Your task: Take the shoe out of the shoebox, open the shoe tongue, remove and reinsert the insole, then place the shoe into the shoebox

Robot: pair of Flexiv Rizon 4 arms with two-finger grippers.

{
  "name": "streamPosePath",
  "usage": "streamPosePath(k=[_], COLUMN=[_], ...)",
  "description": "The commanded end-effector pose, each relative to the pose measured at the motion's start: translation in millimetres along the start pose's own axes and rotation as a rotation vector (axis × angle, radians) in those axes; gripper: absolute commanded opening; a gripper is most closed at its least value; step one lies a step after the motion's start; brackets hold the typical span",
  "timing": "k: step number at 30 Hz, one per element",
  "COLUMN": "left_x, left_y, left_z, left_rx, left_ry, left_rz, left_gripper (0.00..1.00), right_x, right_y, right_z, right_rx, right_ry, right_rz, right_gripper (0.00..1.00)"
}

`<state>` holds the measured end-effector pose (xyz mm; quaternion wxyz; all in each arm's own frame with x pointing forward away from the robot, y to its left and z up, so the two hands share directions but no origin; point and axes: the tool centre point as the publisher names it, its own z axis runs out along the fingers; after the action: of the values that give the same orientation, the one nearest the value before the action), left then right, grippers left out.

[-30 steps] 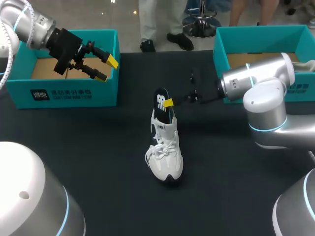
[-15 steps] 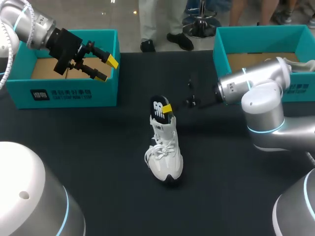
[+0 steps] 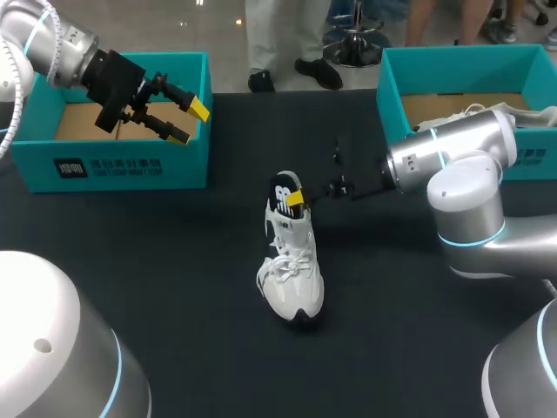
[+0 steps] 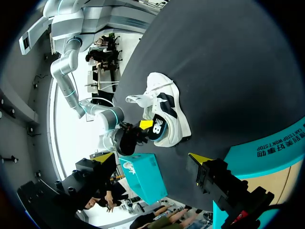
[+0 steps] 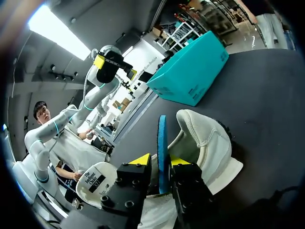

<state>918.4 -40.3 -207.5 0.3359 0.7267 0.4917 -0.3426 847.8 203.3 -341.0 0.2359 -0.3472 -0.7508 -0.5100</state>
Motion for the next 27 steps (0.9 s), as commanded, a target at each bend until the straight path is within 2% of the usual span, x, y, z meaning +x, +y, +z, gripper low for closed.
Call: streamPosePath(k=[1,9,12,13,27], left_x=[-0.3,-0.3,-0.3,-0.3,-0.3], left_y=[-0.5,-0.5,-0.5,-0.5,-0.5], left_z=[-0.5,-0.5,-0.5,-0.5,-0.5], left_rx=[0.000,0.000,0.000,0.000,0.000], left_ry=[0.003,0.003,0.003,0.003,0.003], left_rz=[0.001,0.001,0.001,0.001,0.001], left_gripper=[1.00,1.00,1.00,1.00,1.00], right_x=[-0.1,-8.4,-11.1,-12.1,-3.7], right_y=[9.9,26.9,29.2,29.2,5.6], right_z=[-2.1,-3.5,-1.3,-0.5,2.6], right_rx=[0.010,0.009,0.010,0.010,0.041], right_ry=[-0.008,-0.014,-0.010,-0.007,0.022], right_rz=[-0.009,-0.042,-0.046,-0.046,0.011], right_gripper=[0.29,0.21,0.07,0.00,0.00])
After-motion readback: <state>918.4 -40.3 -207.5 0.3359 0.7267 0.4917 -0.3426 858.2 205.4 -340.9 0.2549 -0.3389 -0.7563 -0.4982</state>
